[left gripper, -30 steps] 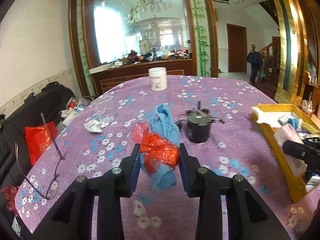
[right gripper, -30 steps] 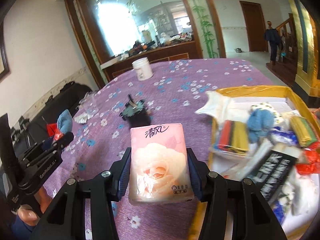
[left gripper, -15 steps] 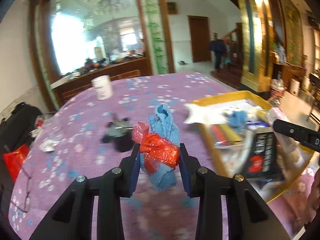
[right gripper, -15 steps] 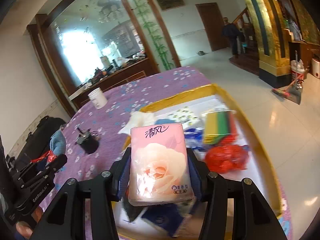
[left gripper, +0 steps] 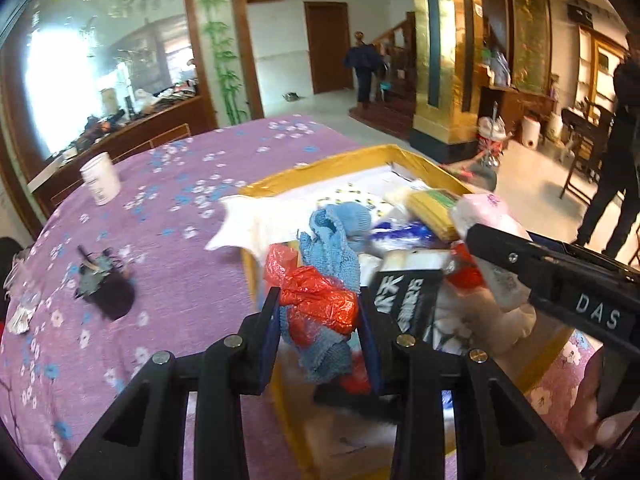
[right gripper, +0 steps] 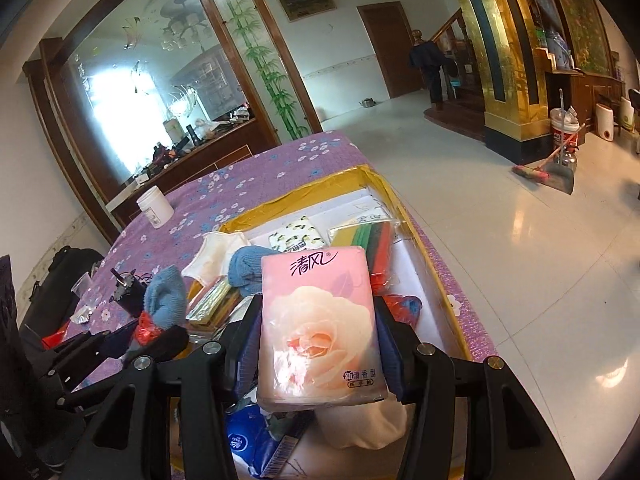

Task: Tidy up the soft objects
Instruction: 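Lower the pink tissue pack and blue towel into the tray and open both grippers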

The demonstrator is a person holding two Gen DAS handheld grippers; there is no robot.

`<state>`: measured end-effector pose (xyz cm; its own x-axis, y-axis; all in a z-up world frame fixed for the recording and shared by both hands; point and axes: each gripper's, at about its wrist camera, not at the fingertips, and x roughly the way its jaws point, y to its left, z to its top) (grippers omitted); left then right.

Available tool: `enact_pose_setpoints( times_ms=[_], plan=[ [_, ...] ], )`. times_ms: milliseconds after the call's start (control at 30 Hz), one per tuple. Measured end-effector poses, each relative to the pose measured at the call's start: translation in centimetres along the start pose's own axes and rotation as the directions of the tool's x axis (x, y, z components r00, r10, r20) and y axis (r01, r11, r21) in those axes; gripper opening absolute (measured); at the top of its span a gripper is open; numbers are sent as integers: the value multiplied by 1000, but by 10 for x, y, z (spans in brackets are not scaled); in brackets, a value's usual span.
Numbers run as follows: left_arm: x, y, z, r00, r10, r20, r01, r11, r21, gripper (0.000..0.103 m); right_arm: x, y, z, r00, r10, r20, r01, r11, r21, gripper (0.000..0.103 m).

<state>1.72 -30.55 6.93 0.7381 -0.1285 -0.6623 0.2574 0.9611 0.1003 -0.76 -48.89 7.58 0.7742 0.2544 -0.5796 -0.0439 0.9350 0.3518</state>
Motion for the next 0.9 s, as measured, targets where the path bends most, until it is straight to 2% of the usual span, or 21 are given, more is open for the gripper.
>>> enact_pose_setpoints(
  times_ms=[133,267,433,600,900],
  plan=[
    [22,-10,9,999,13,-42,-12,1000,14,35,11,2,2,999,-26,-22,26,1000,-4,56],
    [31,-14,5,998,59,-15,-58,997,40,35,21,1,4,997,-64,-44,63,998,-20,56],
    [29,-17,1,998,66,19,-67,996,64,35,29,6,9,991,-124,-53,121,991,-54,56],
    [28,-14,-2,998,61,24,-62,996,57,35,40,16,11,974,-223,-47,216,969,-123,56],
    [28,-9,-5,997,67,23,-68,996,48,37,49,32,9,947,-322,-19,310,925,-222,56]
  ],
)
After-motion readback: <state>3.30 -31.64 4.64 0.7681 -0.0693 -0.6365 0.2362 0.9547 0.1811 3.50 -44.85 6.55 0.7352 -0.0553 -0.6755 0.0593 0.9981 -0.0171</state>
